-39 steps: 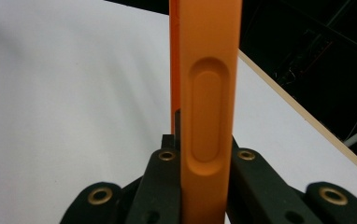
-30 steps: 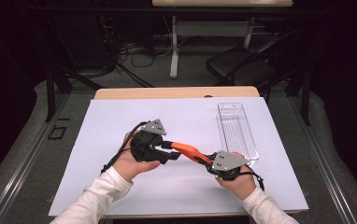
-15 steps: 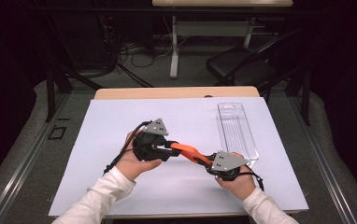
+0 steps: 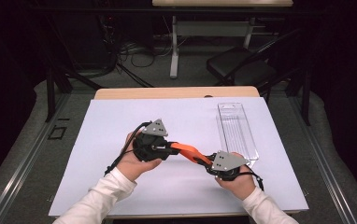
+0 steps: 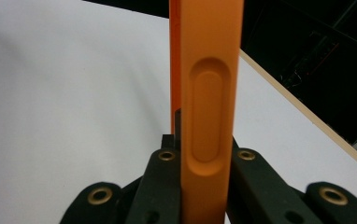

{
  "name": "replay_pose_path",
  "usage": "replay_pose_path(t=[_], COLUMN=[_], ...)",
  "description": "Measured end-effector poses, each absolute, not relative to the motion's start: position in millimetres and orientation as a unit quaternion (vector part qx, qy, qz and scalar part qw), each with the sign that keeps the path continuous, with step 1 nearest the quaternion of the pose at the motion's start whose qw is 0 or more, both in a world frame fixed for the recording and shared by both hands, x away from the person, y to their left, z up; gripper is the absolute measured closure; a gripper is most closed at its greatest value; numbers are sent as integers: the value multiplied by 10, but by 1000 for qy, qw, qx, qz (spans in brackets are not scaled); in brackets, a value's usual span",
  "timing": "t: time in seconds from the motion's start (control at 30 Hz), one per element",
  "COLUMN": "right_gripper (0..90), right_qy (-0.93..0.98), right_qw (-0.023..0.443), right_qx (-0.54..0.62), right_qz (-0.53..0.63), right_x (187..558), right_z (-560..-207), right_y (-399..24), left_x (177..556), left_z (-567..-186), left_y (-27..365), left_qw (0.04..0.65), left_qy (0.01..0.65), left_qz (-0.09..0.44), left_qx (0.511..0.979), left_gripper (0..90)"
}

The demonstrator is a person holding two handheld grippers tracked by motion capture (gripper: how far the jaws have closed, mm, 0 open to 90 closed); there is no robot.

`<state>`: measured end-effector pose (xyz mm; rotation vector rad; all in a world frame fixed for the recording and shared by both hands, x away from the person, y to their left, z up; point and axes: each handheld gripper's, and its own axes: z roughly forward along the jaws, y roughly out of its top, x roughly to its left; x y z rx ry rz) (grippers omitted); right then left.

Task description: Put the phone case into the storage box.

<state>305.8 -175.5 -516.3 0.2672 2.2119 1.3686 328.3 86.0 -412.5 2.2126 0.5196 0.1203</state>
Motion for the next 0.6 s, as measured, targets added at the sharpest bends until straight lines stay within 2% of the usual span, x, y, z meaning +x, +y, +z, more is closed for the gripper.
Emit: replay_pose_path(t=[0.6], right_gripper=[867], right_qy=[816], right_qw=[257], right_qx=[102], right_qz=[508], right_x=[3066], right_z=[-5171], right_y=[-1757], left_x=[3255], left_z=[-4131], left_y=[834], left_qw=[431], left_qy=[229], left_qz=[57], left_qx=[871], left_gripper=[808])
